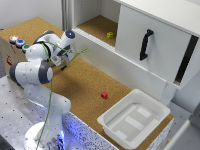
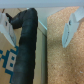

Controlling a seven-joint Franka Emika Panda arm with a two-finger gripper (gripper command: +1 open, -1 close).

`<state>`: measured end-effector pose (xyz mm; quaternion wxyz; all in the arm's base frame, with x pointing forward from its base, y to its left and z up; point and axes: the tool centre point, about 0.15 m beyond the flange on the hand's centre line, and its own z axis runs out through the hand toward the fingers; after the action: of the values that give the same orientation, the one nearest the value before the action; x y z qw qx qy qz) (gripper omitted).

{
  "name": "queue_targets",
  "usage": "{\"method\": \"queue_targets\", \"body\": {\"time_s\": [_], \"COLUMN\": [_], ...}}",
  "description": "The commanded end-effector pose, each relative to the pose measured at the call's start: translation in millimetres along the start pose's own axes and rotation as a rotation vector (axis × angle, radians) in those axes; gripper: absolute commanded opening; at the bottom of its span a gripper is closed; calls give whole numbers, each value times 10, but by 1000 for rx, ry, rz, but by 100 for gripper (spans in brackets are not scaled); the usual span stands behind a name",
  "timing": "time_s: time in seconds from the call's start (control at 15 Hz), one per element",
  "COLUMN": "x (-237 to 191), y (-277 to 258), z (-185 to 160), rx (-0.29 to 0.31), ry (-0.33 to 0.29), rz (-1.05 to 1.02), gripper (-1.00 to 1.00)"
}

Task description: Pull the drawer

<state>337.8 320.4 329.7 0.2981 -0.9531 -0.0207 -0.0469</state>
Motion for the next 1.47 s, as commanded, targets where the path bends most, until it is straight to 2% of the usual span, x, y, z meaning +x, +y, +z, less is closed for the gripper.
{"method": "queue_targets", "body": {"time_s": [0.0, 0.2, 0.6, 0.8, 0.93, 1.0, 1.13, 1.4], "x": [165, 201, 200, 147, 110, 95, 66, 66], "y": [70, 27, -182, -242, -254, -251, -248, -287], "z": [332, 369, 352, 407, 444, 448, 454, 517], "rx": [194, 232, 204, 158, 93, 79, 65, 72], "ry": [-30, -37, -45, -66, -81, -81, -75, -78], "rz": [-32, -52, -88, -92, -84, -79, -69, -65], "gripper": [100, 100, 100, 100, 100, 100, 100, 100]}}
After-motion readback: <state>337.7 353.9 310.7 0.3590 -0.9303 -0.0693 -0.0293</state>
